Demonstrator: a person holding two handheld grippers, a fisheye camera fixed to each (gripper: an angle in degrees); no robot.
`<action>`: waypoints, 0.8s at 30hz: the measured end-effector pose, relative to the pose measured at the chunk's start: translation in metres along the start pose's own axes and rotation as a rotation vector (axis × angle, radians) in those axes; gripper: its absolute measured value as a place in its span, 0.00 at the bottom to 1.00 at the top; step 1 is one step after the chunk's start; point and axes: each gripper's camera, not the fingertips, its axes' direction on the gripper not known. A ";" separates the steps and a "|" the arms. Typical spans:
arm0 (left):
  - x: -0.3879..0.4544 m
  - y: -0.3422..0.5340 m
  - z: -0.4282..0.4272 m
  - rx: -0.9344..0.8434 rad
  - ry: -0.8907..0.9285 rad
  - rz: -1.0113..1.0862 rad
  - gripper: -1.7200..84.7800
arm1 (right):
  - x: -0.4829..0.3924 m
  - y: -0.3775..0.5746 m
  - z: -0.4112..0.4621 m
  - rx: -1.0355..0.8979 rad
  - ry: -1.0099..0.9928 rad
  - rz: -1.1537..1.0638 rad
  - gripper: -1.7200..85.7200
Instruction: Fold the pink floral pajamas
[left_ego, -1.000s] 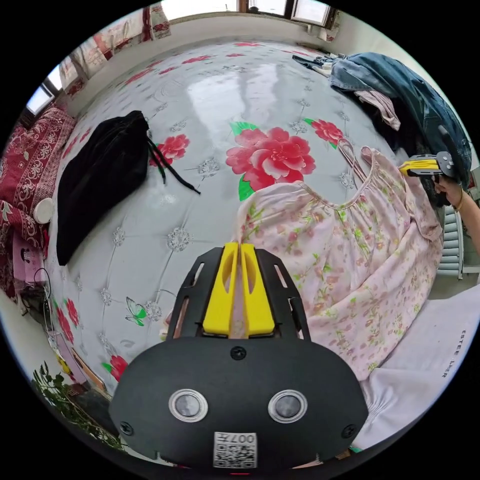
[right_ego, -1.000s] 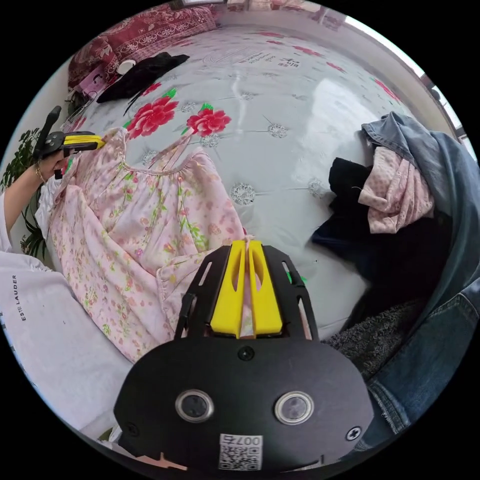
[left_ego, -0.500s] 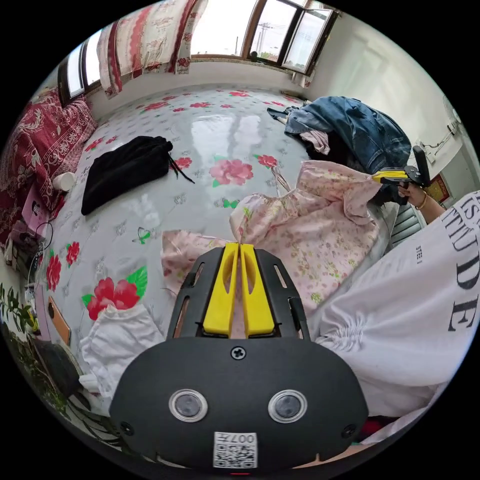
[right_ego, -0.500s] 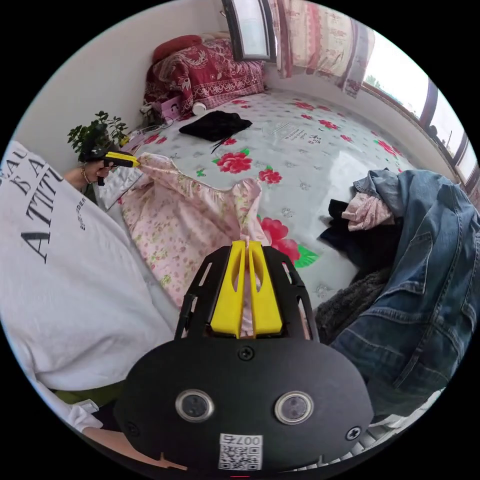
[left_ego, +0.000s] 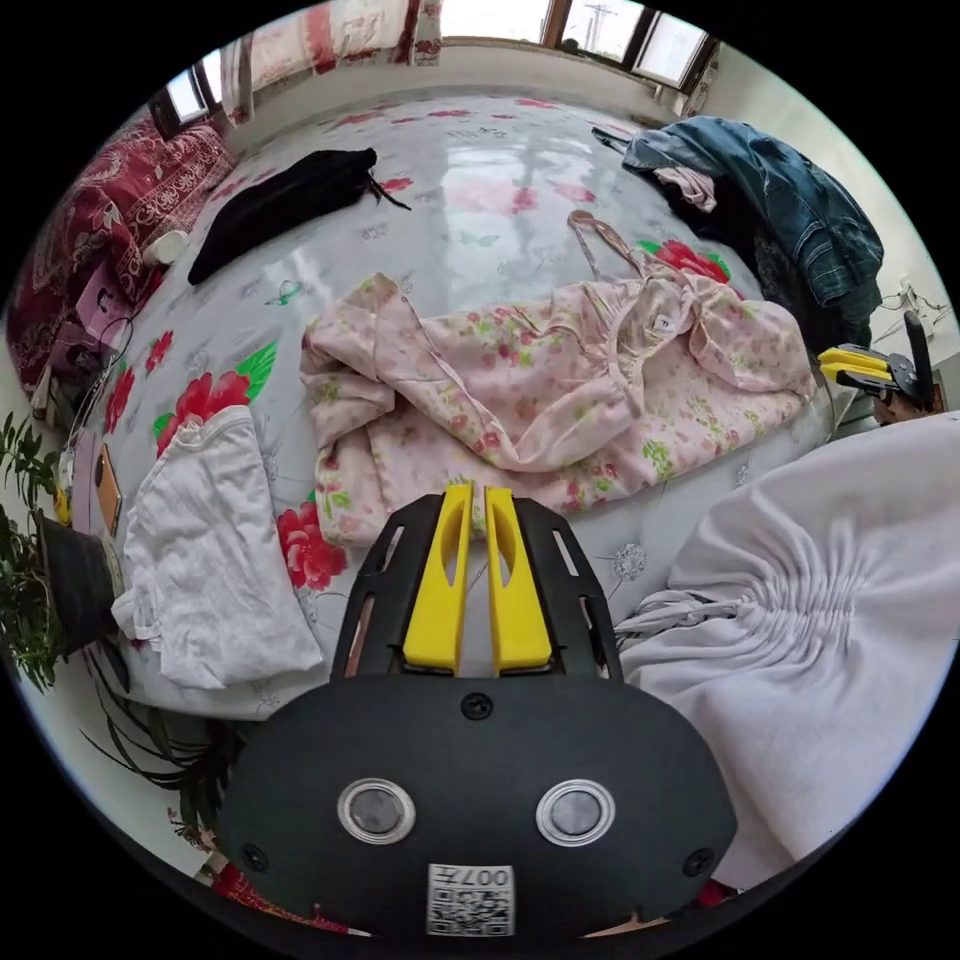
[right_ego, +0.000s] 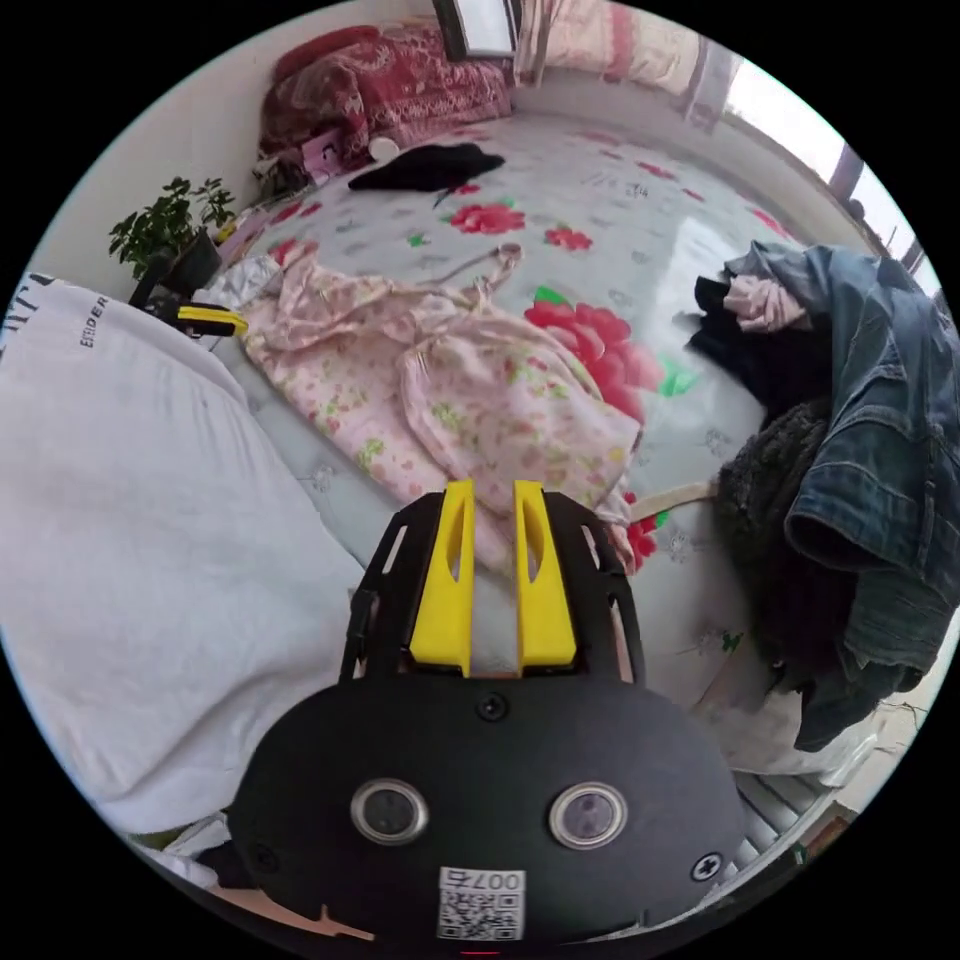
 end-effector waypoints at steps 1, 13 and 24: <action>-0.001 -0.002 -0.007 0.044 0.025 -0.008 0.03 | -0.002 -0.004 0.000 0.021 0.001 -0.013 0.06; 0.007 -0.009 0.074 -0.164 0.004 -0.048 0.02 | 0.011 -0.023 0.125 -0.191 -0.118 -0.013 0.03; 0.007 0.017 0.037 0.037 0.073 -0.034 0.01 | 0.141 0.185 0.041 0.379 -0.334 1.039 0.15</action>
